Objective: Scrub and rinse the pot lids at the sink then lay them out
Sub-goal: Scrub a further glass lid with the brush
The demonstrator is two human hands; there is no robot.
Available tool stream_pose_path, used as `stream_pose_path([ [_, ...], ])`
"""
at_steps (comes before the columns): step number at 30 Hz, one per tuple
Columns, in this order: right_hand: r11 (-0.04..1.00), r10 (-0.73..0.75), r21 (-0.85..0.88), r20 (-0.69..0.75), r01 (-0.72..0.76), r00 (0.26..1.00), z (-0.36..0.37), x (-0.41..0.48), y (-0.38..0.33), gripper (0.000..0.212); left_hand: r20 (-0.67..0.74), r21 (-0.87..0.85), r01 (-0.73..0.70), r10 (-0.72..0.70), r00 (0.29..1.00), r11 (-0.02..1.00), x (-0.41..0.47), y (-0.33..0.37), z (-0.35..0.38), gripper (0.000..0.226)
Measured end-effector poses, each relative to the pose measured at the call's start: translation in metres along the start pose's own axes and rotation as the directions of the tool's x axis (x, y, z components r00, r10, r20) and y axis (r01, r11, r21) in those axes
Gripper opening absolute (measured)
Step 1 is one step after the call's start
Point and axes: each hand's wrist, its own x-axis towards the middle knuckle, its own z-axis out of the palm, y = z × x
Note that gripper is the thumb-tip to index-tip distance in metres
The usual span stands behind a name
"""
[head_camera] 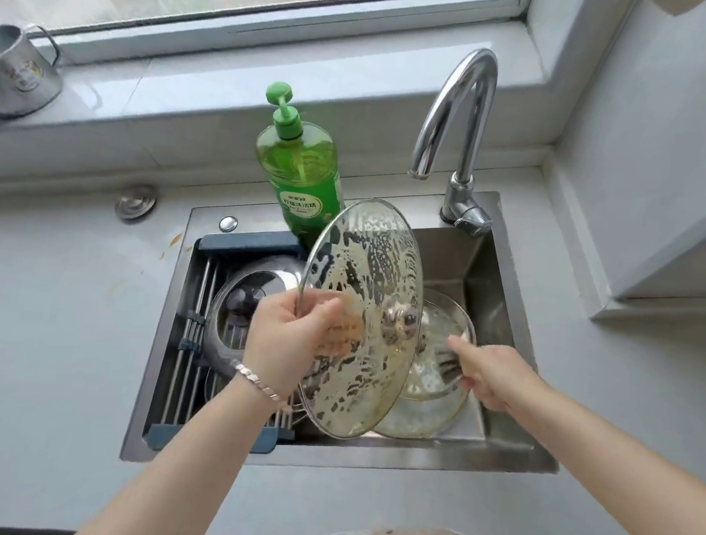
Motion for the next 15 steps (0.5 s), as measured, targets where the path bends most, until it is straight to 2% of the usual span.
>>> stream_pose_path([
  [2, 0.952, -0.002, 0.306, -0.072, 0.024, 0.997, -0.013, 0.003, -0.008, 0.034, 0.047, 0.217, -0.158, 0.151, 0.987, 0.963, 0.0, -0.004, 0.012, 0.014],
  [3, 0.913, -0.02, 0.406, -0.066, 0.045, 0.998, -0.019, 0.002, -0.017, 0.038, 0.102, 0.342, -0.251, 0.23, 0.968, 0.905, 0.0, -0.009, 0.019, 0.016],
  [5, 0.869, -0.05, 0.493, -0.008, 0.047, 0.999, -0.028, -0.002, -0.031, 0.063, 0.262, 0.552, -0.491, 0.419, 0.869, 0.674, 0.0, -0.022, 0.034, 0.022],
  [7, 0.85, -0.017, 0.526, 0.047, -0.01, 0.999, -0.034, -0.005, -0.037, 0.092, 0.423, 0.623, -0.686, 0.575, 0.7, 0.376, 0.001, -0.034, 0.048, 0.023],
  [8, 0.833, 0.016, 0.55, 0.077, -0.056, 0.997, -0.036, -0.007, -0.038, 0.09, 0.484, 0.627, -0.732, 0.602, 0.635, 0.267, 0.002, -0.039, 0.054, 0.021],
  [11, 0.761, 0.144, 0.621, 0.121, -0.188, 0.982, -0.036, -0.009, -0.034, 0.032, 0.602, 0.613, -0.789, 0.62, 0.503, 0.044, -0.001, -0.054, 0.069, 0.016],
  [13, 0.721, 0.141, 0.669, 0.113, -0.18, 0.984, -0.037, -0.006, -0.031, 0.024, 0.638, 0.593, -0.805, 0.605, 0.477, 0.009, -0.002, -0.066, 0.072, 0.02],
  [15, 0.717, 0.099, 0.687, 0.07, -0.12, 0.993, -0.034, -0.005, -0.031, 0.027, 0.661, 0.588, -0.809, 0.568, 0.49, 0.013, 0.0, -0.077, 0.069, 0.025],
])
